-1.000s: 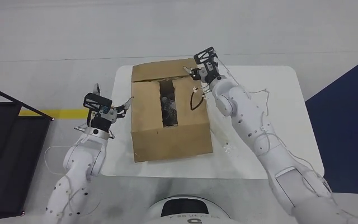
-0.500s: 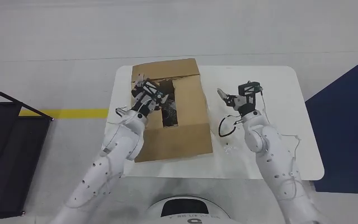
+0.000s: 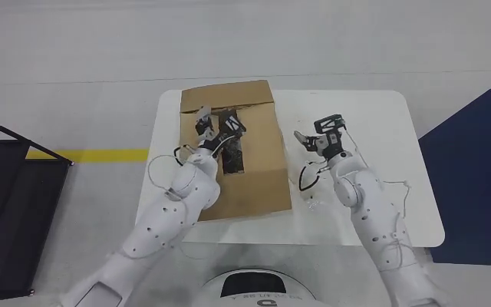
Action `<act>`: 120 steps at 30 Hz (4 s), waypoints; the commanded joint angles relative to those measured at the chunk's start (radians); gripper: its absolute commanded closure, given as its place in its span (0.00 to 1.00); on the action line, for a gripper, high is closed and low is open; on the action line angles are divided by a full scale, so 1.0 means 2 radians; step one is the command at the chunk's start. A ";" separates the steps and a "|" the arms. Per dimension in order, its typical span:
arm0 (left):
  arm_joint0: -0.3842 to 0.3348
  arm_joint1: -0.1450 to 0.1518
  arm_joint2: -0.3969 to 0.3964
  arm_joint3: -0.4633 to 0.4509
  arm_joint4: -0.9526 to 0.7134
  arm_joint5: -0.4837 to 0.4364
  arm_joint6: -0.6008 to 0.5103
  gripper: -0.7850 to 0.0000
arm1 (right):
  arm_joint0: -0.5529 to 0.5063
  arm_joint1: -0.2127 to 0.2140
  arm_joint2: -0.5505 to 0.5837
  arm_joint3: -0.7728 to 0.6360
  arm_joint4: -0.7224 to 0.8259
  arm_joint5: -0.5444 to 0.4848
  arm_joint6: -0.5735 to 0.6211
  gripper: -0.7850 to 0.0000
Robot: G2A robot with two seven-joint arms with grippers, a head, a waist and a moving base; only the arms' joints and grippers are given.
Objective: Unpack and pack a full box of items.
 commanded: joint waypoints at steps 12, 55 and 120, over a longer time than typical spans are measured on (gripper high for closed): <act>-0.020 -0.022 0.006 0.022 -0.118 -0.015 0.023 0.00 | 0.017 -0.002 -0.024 0.003 -0.020 -0.035 0.003 0.00; -0.003 -0.068 0.020 -0.027 -0.157 0.057 0.226 0.00 | -0.205 -0.005 0.095 -0.121 0.124 -0.021 -0.300 0.00; 0.185 -0.030 -0.349 -0.048 -0.374 0.058 0.337 0.00 | 0.269 -0.084 -0.261 0.120 -0.003 -0.164 0.089 0.00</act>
